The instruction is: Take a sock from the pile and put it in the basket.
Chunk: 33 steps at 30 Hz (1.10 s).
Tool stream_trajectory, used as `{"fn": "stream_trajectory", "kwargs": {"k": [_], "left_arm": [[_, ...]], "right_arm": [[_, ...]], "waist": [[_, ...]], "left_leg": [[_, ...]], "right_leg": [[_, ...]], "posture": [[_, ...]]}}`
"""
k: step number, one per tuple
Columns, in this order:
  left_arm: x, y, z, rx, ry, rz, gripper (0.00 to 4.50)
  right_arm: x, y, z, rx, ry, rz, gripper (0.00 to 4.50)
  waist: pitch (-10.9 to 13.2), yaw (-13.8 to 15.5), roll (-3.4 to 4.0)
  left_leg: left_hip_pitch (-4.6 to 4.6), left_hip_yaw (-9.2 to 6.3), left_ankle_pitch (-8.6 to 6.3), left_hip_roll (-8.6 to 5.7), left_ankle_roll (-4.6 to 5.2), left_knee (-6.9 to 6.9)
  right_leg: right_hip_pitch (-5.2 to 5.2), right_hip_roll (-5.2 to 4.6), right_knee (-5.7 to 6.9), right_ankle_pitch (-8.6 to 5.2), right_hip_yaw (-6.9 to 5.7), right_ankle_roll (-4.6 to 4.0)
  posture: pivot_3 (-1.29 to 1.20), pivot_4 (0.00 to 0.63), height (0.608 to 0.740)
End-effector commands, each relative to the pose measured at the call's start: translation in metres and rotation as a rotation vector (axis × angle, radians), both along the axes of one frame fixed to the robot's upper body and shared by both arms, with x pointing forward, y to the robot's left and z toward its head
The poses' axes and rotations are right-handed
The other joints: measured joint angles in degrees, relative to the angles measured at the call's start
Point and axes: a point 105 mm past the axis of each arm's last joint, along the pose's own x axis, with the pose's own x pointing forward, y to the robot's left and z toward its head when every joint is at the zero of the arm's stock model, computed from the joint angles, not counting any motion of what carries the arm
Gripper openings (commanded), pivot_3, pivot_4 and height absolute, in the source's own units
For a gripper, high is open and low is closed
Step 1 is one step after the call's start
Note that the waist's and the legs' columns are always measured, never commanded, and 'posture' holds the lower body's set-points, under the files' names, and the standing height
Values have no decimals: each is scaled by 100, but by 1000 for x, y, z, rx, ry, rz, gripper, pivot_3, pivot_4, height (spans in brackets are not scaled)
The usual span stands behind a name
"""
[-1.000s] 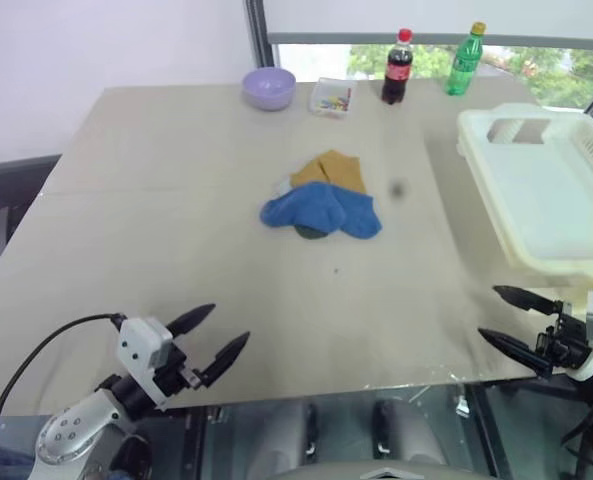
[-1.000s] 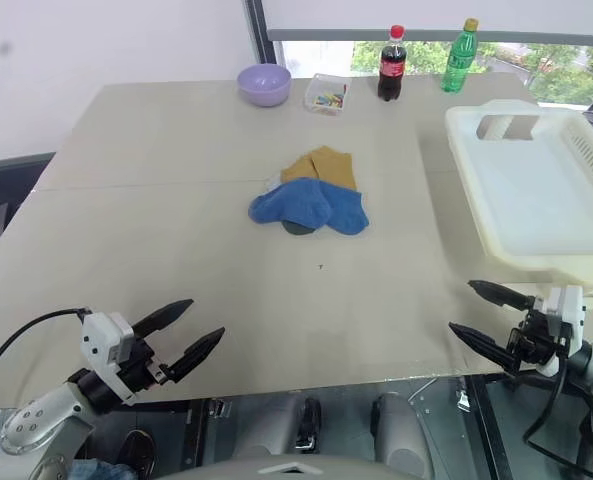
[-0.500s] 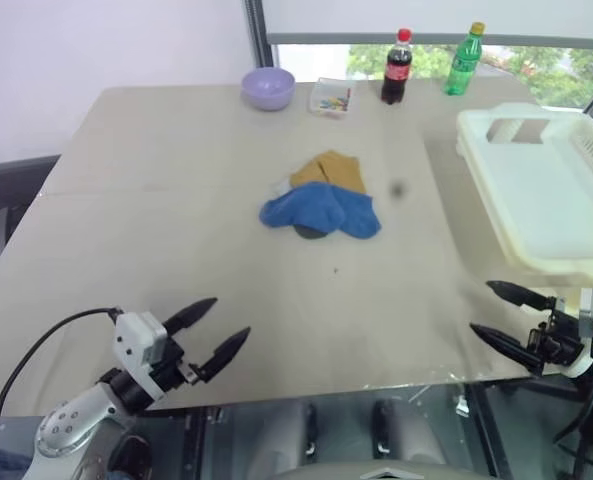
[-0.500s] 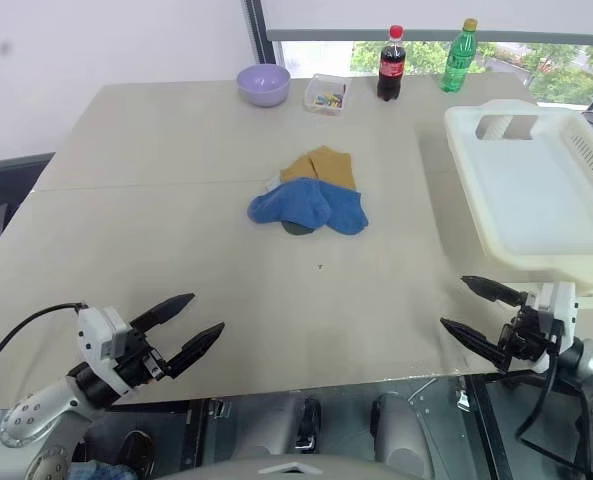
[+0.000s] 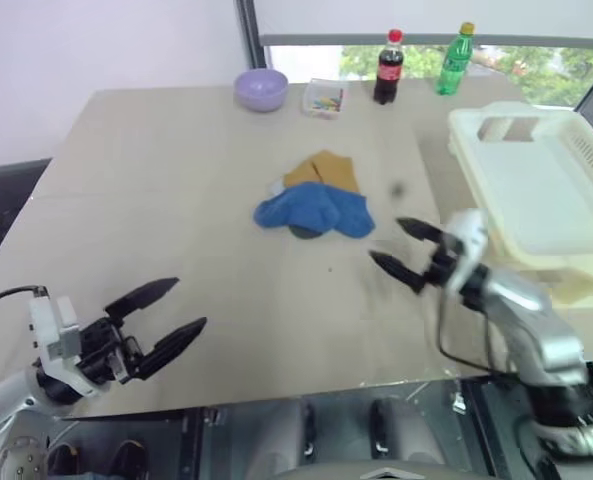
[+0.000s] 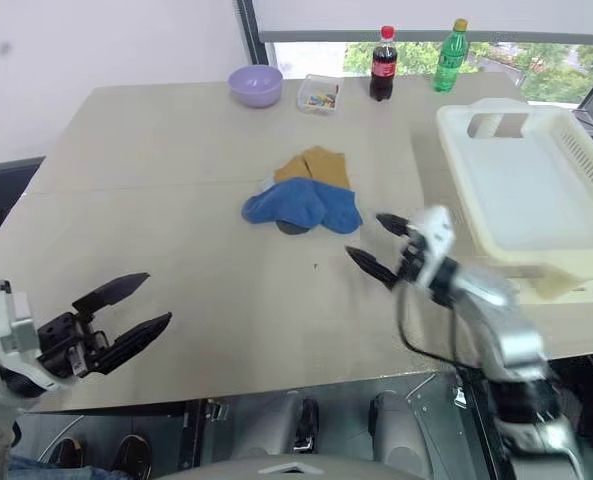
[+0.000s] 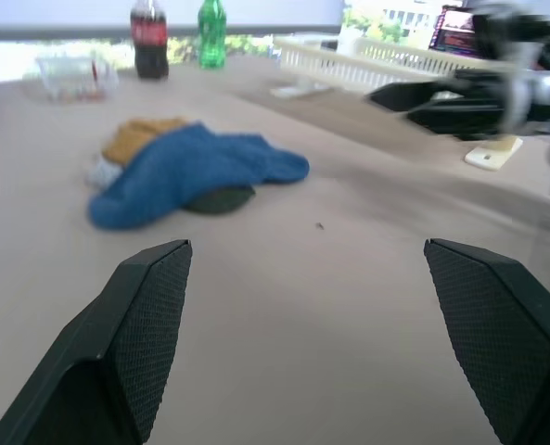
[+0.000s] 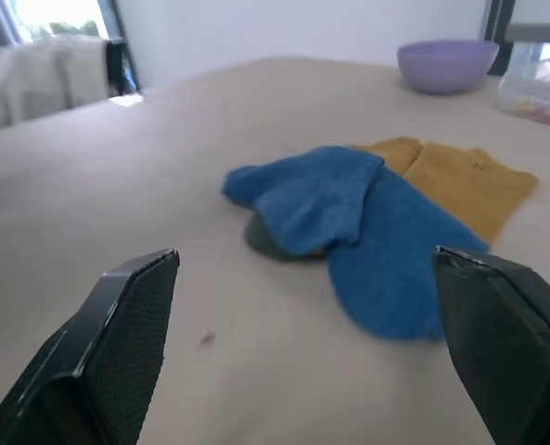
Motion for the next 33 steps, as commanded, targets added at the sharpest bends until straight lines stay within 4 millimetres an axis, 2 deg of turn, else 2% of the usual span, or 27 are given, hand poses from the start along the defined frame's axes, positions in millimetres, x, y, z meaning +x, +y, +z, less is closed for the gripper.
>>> {"fn": "stream_trajectory", "kwargs": {"k": [1,5,7,9,17,18,20,23,28,33], "left_arm": [[-2,6,11,38,-40,-9,4342],[-3,10,9,76,-42,-7,4342],[-4,9,6,99,-40,-9,4342],[-4,7,7,93,-45,-5,4342],[-7,8,4,98,-44,23,4342],[-7,8,5,98,-46,23,4342],[-7,8,6,99,-48,26,4342],[-7,10,6,97,-49,34,4342],[-6,12,4,89,-44,45,4342],[-5,12,3,86,-39,43,4342]], "right_arm": [[32,9,-6,-71,41,-128,4478],[47,44,4,72,191,-48,4478],[56,57,3,79,253,-36,4478],[64,60,-4,38,270,-57,4478],[73,78,-11,-16,272,-34,4478],[74,80,-9,-13,269,-29,4085],[74,83,-5,-2,258,-19,3824],[75,85,2,24,244,-13,2418],[71,83,0,12,240,0,38],[67,79,-1,7,240,13,38]], "waist": [[0,-15,-1],[0,-54,-2],[2,-87,-1],[3,-106,1],[4,-124,2],[4,-126,2],[4,-164,2],[4,-209,2],[4,-213,2],[4,-209,2]], "left_leg": [[-4,-1,2,0,-2,0],[-9,5,3,-5,-4,-4],[-14,7,3,-5,-4,-5],[-13,10,3,-4,-5,-5],[-11,7,3,-3,-5,-6],[-10,6,3,-3,-5,-6],[-6,6,4,-3,-6,-6],[-1,4,7,-3,-11,-6],[0,4,9,-2,-14,-6],[-1,4,9,-2,-15,-6]], "right_leg": [[-1,1,0,1,-2,-1],[-1,15,0,1,-3,-1],[-8,23,-1,11,-2,16],[-10,27,3,10,1,14],[-12,23,15,9,-3,13],[-12,22,21,9,-3,12],[-12,21,27,9,-2,12],[-14,19,40,9,-1,12],[-19,9,47,9,2,13],[-20,3,47,9,3,11]], "posture": [[0,150,740],[0,150,740],[0,150,740],[0,150,740],[0,150,740],[0,150,740],[0,150,740],[0,150,740],[0,150,740],[0,150,740]]}}
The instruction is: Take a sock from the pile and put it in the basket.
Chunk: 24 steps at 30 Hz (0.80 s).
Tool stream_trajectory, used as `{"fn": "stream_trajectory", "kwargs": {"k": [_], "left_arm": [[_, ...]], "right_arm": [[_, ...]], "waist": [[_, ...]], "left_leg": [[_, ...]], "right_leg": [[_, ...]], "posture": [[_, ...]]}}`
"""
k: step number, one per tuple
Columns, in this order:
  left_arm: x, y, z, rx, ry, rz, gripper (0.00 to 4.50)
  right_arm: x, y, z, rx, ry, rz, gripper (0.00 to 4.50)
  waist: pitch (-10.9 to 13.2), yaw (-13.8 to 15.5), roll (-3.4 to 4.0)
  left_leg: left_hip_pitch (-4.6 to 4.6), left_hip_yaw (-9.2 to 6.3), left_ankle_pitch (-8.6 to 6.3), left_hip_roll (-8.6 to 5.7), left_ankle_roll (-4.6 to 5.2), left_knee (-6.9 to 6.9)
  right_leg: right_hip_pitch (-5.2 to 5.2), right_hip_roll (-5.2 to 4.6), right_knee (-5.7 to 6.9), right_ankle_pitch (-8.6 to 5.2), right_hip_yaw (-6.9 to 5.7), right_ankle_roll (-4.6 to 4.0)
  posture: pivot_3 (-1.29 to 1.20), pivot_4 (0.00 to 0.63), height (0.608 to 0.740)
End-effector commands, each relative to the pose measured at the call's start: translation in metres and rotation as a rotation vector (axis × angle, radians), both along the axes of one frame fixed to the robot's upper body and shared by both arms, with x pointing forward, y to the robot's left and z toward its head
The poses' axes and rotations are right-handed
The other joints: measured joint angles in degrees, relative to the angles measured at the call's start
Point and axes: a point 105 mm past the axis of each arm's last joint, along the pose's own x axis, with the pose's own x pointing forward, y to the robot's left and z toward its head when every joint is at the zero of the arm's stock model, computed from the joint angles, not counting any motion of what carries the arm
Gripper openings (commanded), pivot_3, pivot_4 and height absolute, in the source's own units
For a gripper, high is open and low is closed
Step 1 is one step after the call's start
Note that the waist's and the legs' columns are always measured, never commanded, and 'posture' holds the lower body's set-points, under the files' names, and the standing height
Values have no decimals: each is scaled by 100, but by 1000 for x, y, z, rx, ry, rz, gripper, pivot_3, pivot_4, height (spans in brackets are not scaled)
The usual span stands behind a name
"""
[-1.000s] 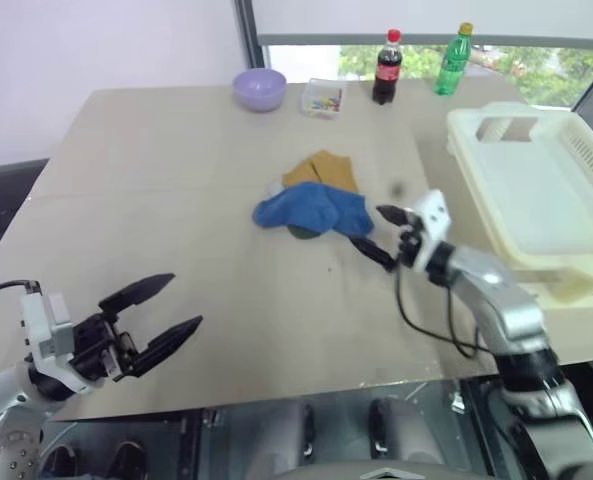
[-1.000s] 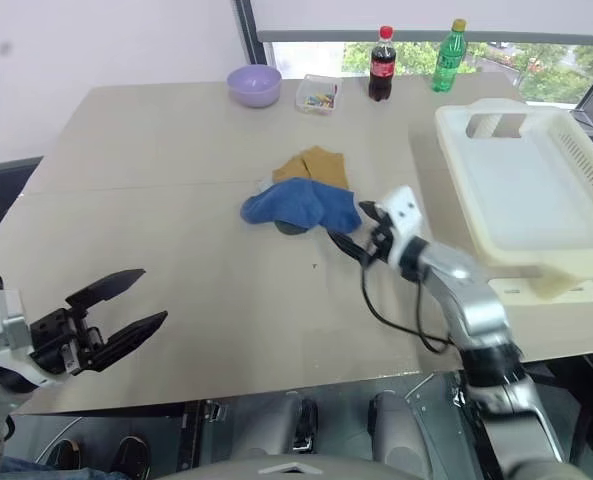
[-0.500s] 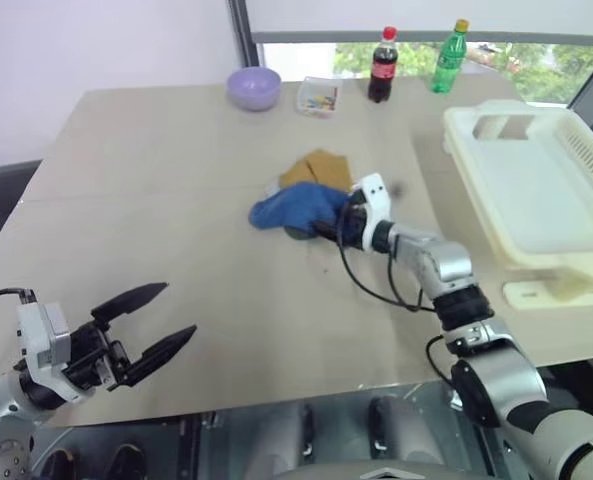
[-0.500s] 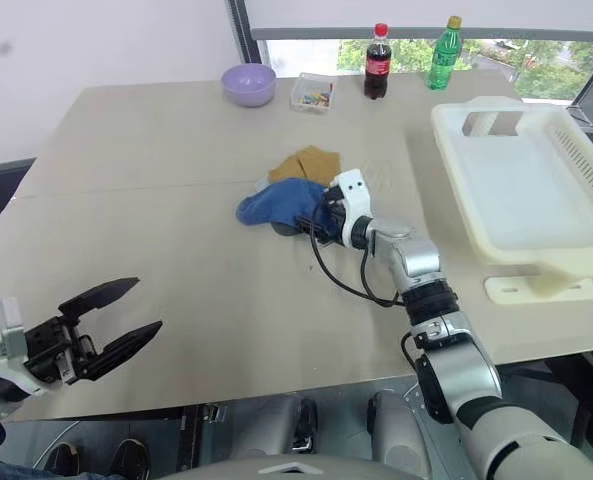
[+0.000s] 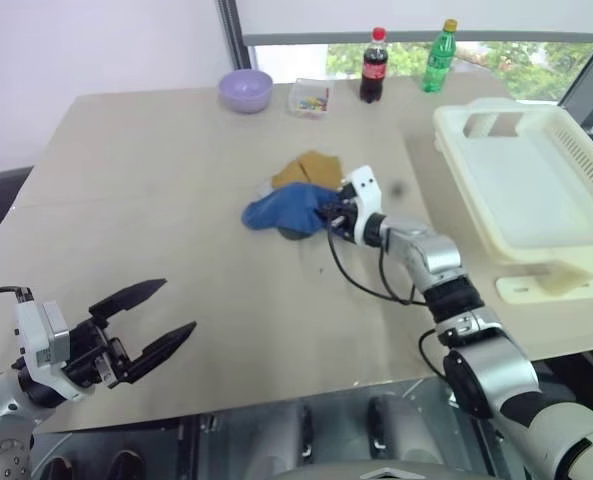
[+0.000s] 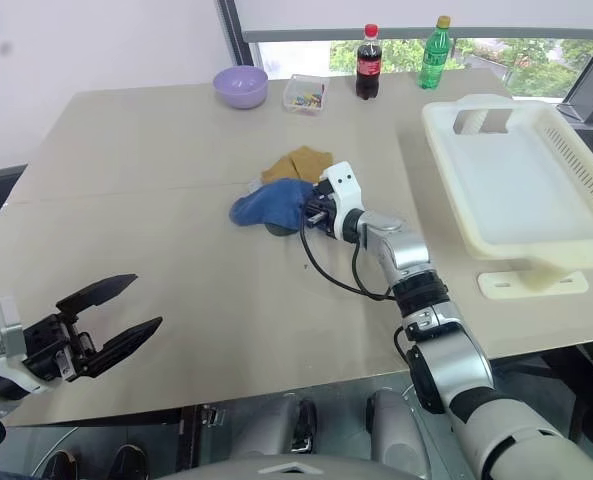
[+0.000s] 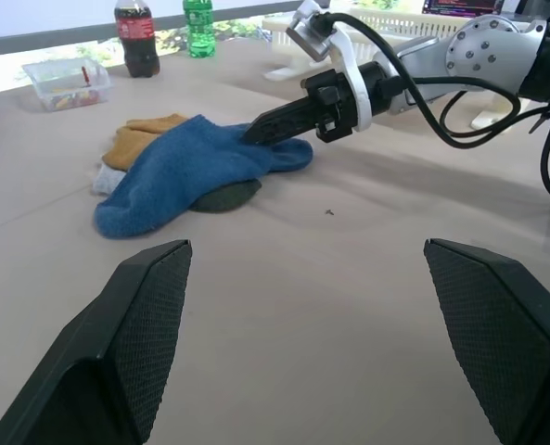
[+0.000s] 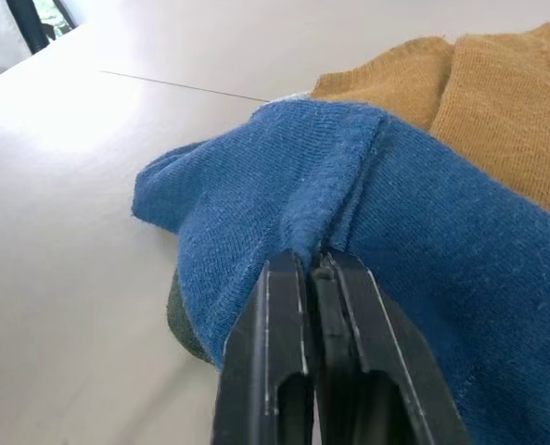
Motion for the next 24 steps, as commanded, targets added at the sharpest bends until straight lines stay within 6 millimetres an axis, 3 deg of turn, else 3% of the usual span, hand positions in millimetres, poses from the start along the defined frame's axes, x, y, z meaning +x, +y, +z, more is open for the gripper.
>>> {"fn": "stream_trajectory", "kwargs": {"k": [1,2,6,11,17,24], "left_arm": [[0,2,5,12,-31,9,4342],[0,2,5,13,-30,8,4342],[1,2,4,11,-26,5,4342],[6,2,3,14,-25,-2,4342],[9,-1,2,14,-21,-18,4342],[10,-1,2,12,-17,-25,4342]], "right_arm": [[-6,-1,17,32,-44,40,38],[-9,-2,18,36,-43,51,38],[-47,-3,12,0,65,277,38],[-89,-26,-3,-105,138,500,38],[-107,-56,-17,-186,186,559,38],[-112,-83,-29,-253,214,477,38]], "waist": [[1,2,1],[1,4,1],[1,10,1],[1,27,1],[3,19,-2],[3,48,-4]], "left_leg": [[0,0,0,0,0,0],[-1,0,0,0,0,0],[-4,-2,-1,0,2,0],[-4,-5,-15,1,25,-2],[-3,-5,-16,2,26,-1],[-8,-11,-16,4,25,-3]], "right_leg": [[0,-1,0,0,0,0],[-1,-2,0,0,0,-1],[-1,-8,-3,-1,0,-1],[-2,-12,-7,-7,-2,-12],[-2,-13,-7,-7,2,-13],[-3,-20,-16,-8,15,-13]], "posture": [[0,150,740],[0,150,740],[0,150,740],[0,150,740],[0,150,740],[0,150,740]]}}
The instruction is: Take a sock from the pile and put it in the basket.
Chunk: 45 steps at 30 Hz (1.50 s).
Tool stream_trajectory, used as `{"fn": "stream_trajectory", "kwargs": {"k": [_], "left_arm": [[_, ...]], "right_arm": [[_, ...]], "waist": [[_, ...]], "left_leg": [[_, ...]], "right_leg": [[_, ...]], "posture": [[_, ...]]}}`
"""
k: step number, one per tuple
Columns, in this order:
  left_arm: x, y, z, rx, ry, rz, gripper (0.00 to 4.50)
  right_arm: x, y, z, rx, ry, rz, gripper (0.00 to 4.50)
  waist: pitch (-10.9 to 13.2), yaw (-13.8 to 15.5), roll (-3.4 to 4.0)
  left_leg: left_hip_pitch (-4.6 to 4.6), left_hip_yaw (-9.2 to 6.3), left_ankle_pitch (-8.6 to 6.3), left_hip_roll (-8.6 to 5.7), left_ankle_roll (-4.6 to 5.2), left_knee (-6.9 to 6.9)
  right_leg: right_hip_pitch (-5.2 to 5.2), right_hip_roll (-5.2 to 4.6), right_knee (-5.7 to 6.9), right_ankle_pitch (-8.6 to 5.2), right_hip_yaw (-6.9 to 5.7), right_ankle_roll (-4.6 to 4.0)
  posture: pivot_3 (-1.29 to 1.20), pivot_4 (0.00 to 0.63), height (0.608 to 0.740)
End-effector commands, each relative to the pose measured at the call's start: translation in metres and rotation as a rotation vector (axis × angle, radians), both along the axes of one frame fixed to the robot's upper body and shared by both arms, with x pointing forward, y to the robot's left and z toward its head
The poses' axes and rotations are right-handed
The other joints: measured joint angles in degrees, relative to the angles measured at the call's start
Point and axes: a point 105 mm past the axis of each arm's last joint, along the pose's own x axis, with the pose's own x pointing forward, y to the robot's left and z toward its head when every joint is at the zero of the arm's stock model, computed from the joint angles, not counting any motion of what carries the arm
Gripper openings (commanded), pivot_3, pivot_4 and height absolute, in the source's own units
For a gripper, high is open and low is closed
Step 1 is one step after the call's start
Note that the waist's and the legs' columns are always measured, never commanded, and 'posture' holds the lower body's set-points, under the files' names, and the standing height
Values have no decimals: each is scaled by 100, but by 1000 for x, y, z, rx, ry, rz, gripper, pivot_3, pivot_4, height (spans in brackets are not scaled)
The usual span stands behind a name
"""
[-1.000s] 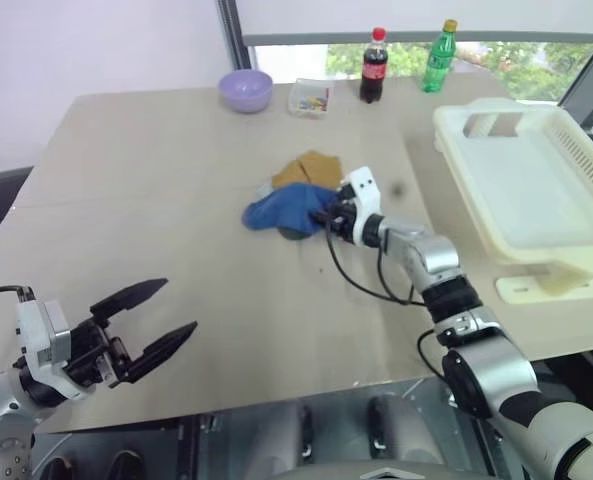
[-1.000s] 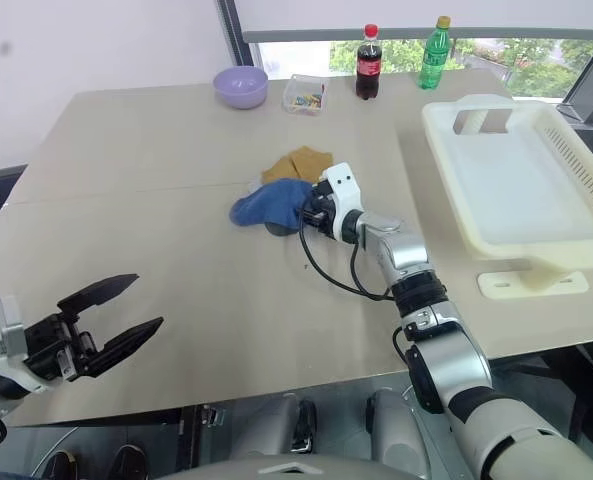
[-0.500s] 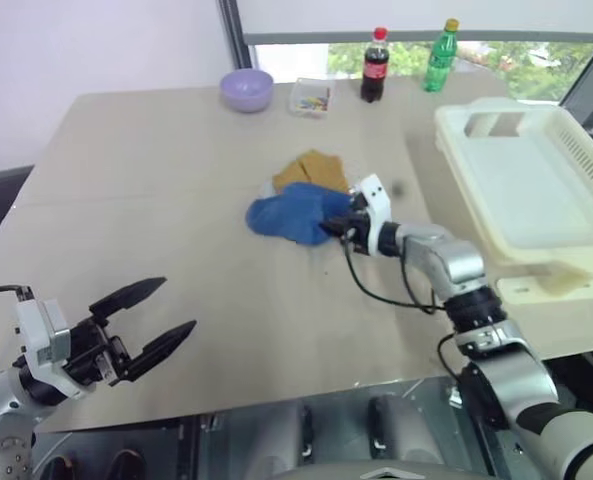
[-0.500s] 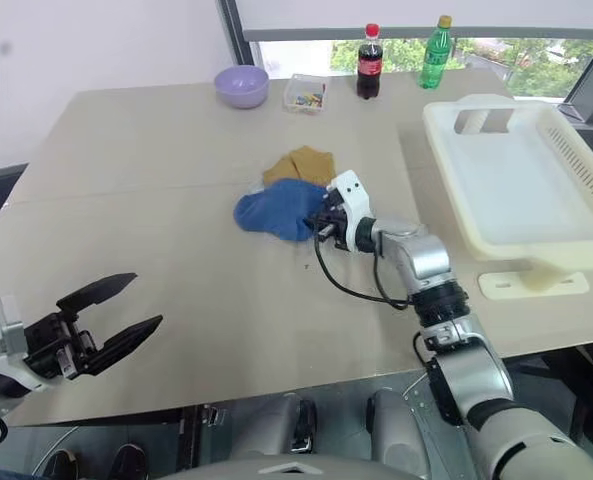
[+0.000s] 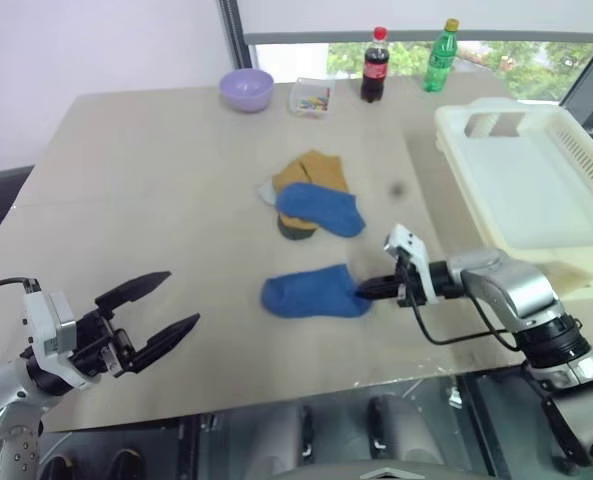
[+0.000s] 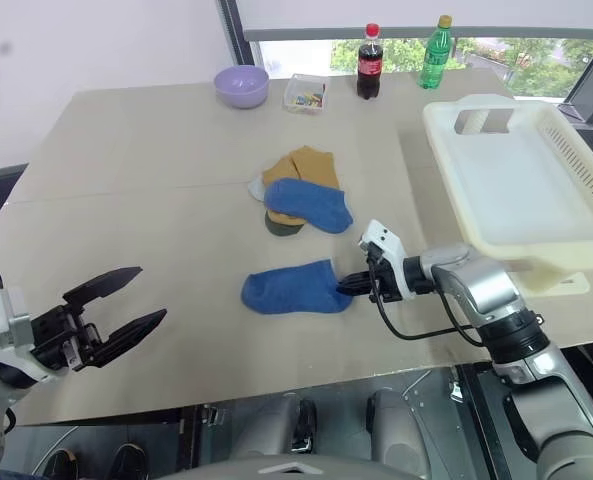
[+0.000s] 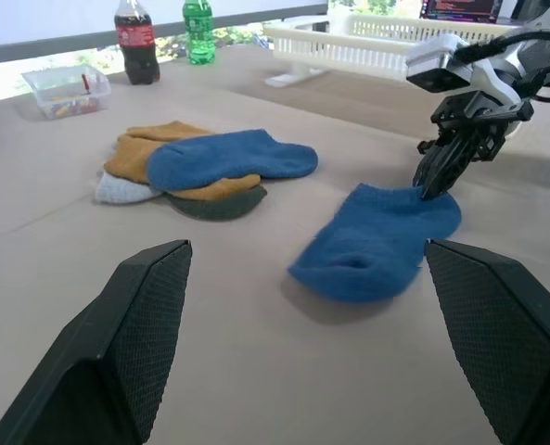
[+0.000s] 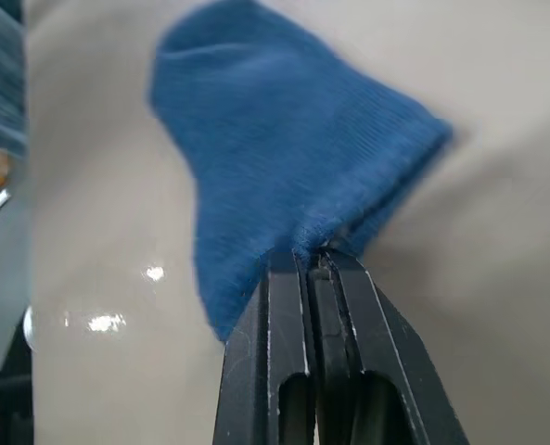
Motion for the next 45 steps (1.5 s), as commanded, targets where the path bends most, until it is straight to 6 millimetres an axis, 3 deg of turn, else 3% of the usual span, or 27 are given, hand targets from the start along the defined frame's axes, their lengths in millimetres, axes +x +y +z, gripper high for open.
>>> {"fn": "stream_trajectory", "kwargs": {"k": [1,2,3,5,10,12,15,17,19,24,31,36,42,45], "left_arm": [[0,0,0,12,4,-7,4342],[0,0,0,10,7,-10,4342],[0,-1,-1,8,11,-13,4342],[1,-2,-3,6,15,-19,4342],[4,-3,-2,5,11,-26,4342],[4,-3,-1,6,10,-25,4342],[5,-1,-2,5,7,-22,4342],[7,-3,-2,1,2,-27,4342],[9,-5,-2,0,-1,-34,4342],[14,-7,-1,2,-8,-51,4342],[15,-5,1,6,-11,-54,4342],[15,-5,1,7,-10,-54,4342],[17,-6,2,4,-12,-58,4342],[17,-6,2,2,-11,-58,4342]], "right_arm": [[-4,-10,6,-11,-36,0,615],[-4,-13,4,-25,-38,-1,976],[-4,-16,1,-44,-42,-6,1636],[0,-20,-2,-70,-56,-22,2220],[14,-28,12,-33,-109,-102,4447],[18,-33,21,-14,-140,-121,4447],[49,-39,39,60,-199,-309,4447],[75,-41,38,85,-189,-466,4447],[88,-38,35,98,-164,-538,4447],[104,-10,21,180,15,-628,4447],[102,13,24,233,47,-594,4447],[94,26,21,206,5,-520,2841],[90,32,20,190,-29,-479,48],[90,28,23,195,-46,-473,48]], "waist": [[0,9,0],[0,13,-1],[-1,13,-1],[-1,16,-2],[-5,14,-8],[-4,18,-7],[-3,41,-5],[-2,-21,-5],[-2,-36,-5],[-2,-45,-4],[-4,-60,-6],[-2,-64,-3],[-1,-57,-1],[-1,-55,0]], "left_leg": [[0,0,0,0,0,-1],[-1,0,0,0,0,-1],[-1,0,0,0,-1,-1],[-1,-1,-1,0,-2,-1],[2,-3,-12,1,-22,0],[2,-2,-14,1,-25,0],[-4,-3,-15,1,-26,-2],[-7,-1,-14,1,-28,-5],[-6,0,-14,1,-30,-6],[-8,2,-1,0,-51,-10],[-7,2,-7,0,-38,-15],[-5,1,-11,1,-32,-18],[-7,2,-10,0,-31,-19],[-7,2,-10,0,-32,-19]], "right_leg": [[0,-2,-3,0,0,0],[-4,-4,-4,0,0,0],[-3,-7,-8,1,0,0],[-3,-8,-10,2,0,-2],[-1,-9,-9,5,-1,-8],[-1,-12,-9,6,-1,-9],[-4,-13,-18,6,-3,-10],[-7,-11,-22,7,-2,-10],[-7,-11,-21,11,-1,-15],[-6,-11,-22,11,-3,-16],[-6,-10,-21,12,-1,-16],[-8,-9,-17,11,-2,-17],[-8,-9,-18,12,-2,-16],[-8,-9,-19,12,-3,-16]], "posture": [[0,150,740],[0,150,740],[0,150,740],[0,150,740],[0,150,740],[0,150,740],[0,150,740],[0,150,740],[0,150,740],[0,150,740],[0,150,740],[0,150,740],[0,150,740],[0,150,740]]}}
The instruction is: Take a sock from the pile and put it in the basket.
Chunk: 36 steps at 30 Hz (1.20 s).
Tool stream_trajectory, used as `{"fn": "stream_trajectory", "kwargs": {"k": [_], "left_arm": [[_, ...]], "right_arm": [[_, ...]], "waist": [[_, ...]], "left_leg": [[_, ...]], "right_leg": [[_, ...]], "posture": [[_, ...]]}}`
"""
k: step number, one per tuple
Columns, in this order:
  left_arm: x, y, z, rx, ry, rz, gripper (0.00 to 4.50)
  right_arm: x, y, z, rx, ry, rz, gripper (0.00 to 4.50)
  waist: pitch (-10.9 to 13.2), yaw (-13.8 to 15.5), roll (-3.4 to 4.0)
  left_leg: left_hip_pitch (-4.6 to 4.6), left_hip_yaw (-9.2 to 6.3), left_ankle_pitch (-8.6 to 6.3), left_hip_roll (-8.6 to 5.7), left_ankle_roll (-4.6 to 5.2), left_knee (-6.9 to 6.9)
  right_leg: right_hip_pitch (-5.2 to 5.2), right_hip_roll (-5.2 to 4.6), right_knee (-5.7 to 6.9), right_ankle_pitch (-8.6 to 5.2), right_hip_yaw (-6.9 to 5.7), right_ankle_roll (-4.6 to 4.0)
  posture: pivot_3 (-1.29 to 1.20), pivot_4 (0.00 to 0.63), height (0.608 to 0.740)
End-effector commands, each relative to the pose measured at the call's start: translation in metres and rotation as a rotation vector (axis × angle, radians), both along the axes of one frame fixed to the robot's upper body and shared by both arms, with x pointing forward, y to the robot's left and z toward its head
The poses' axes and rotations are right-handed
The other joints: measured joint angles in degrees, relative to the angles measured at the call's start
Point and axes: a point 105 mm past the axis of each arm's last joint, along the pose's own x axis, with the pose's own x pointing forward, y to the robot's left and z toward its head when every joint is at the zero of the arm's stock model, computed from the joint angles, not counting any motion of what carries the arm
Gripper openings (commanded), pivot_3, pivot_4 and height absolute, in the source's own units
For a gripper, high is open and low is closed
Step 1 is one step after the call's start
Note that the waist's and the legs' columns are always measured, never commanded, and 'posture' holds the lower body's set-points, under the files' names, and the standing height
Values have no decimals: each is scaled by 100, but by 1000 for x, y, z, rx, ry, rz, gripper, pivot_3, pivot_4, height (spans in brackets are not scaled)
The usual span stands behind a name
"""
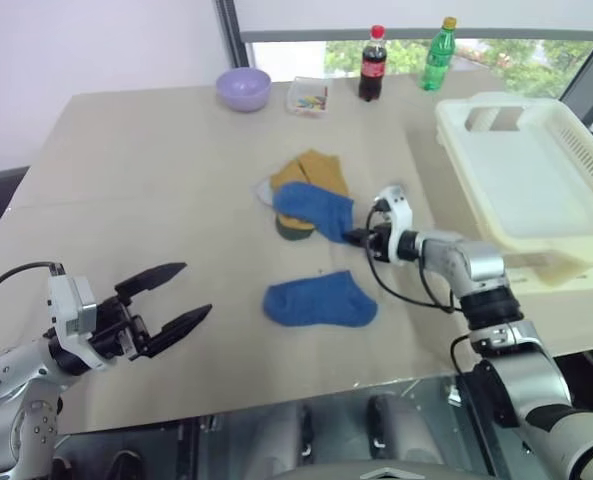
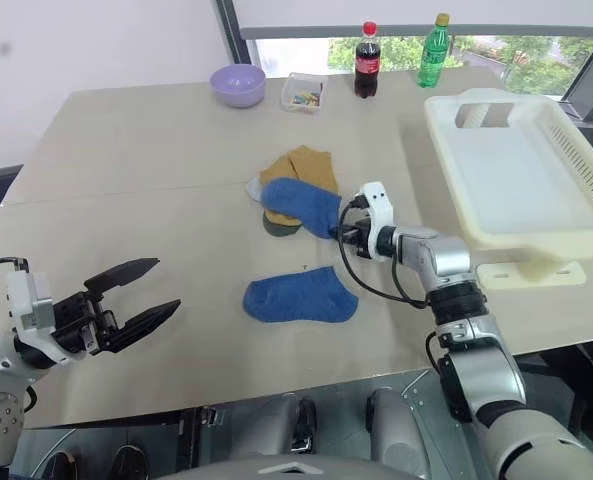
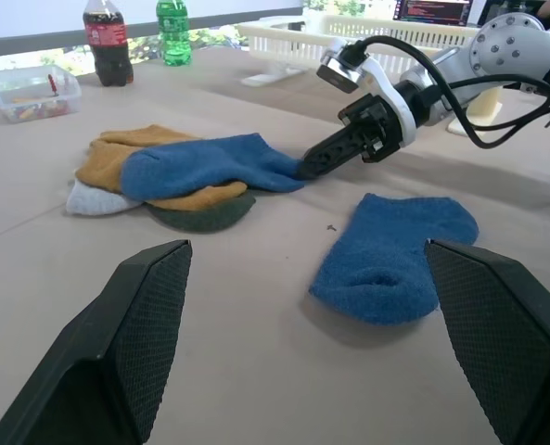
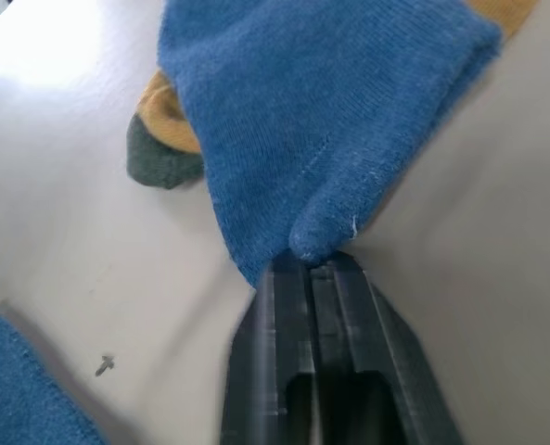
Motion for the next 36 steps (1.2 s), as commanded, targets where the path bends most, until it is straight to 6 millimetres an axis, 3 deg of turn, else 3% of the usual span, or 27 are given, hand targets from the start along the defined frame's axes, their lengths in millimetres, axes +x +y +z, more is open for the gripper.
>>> {"fn": "stream_trajectory", "kwargs": {"k": [1,3,7,10,12,16,19,21,24,27,31,36], "left_arm": [[-1,1,5,10,-19,-4,4342],[-1,0,4,9,-17,-4,4342],[-2,-1,3,7,-13,-6,4342],[-1,-1,3,6,-12,-10,4342],[-1,-2,3,6,-11,-14,4342],[1,-3,2,5,-9,-21,4342],[3,-7,0,1,-7,-36,4342],[5,-10,0,-2,-7,-45,4342],[13,-18,-2,-22,0,-56,4342],[36,-22,-3,-51,4,13,4342],[98,-29,-21,-25,144,276,4342],[132,-85,-19,-103,263,195,4342]], "right_arm": [[-2,-2,12,11,-58,28,48],[-9,-2,17,24,-79,74,48],[-43,-2,22,23,-94,287,48],[-65,-11,18,-40,-97,426,48],[-70,-19,18,-62,-92,459,48],[-23,-38,14,-151,-144,200,48],[13,-45,24,-128,-195,-21,48],[22,-43,28,-110,-215,-70,48],[16,-32,25,-105,-227,-20,48],[14,-32,19,-131,-226,-6,48],[16,-34,18,-145,-233,-9,48],[14,-29,16,-160,-246,1,48]], "waist": [[0,1,1],[2,15,4],[3,23,6],[3,25,5],[3,27,5],[3,6,5],[3,14,5],[3,17,5],[2,59,4],[3,79,4],[3,163,1],[3,166,-3]], "left_leg": [[0,0,0,0,0,0],[0,-1,0,0,0,0],[-10,-3,1,0,4,0],[-20,-4,10,0,25,0],[-28,-6,10,0,27,2],[-28,-12,10,0,27,2],[-28,-12,14,0,1,3],[-35,-14,25,0,-14,3],[-82,-15,32,-1,-7,8],[-86,-11,33,-5,-5,8],[-80,-7,34,-11,-1,23],[-71,-2,35,-12,1,45]], "right_leg": [[0,0,0,0,0,0],[0,0,0,0,-1,0],[-2,0,-11,0,-6,0],[-8,0,-19,1,-9,2],[-15,0,-19,1,-12,2],[-16,1,-16,1,-14,1],[-17,2,-13,2,-13,-1],[-24,4,-13,3,-14,-2],[-67,5,-9,17,-20,21],[-67,9,-11,18,-22,22],[-60,44,11,20,-42,27],[-57,55,47,22,-34,34]], "posture": [[0,150,740],[0,150,740],[0,150,740],[0,150,740],[0,150,740],[0,150,740],[0,150,740],[0,150,740],[0,150,740],[0,150,740],[0,150,740],[0,150,740]]}}
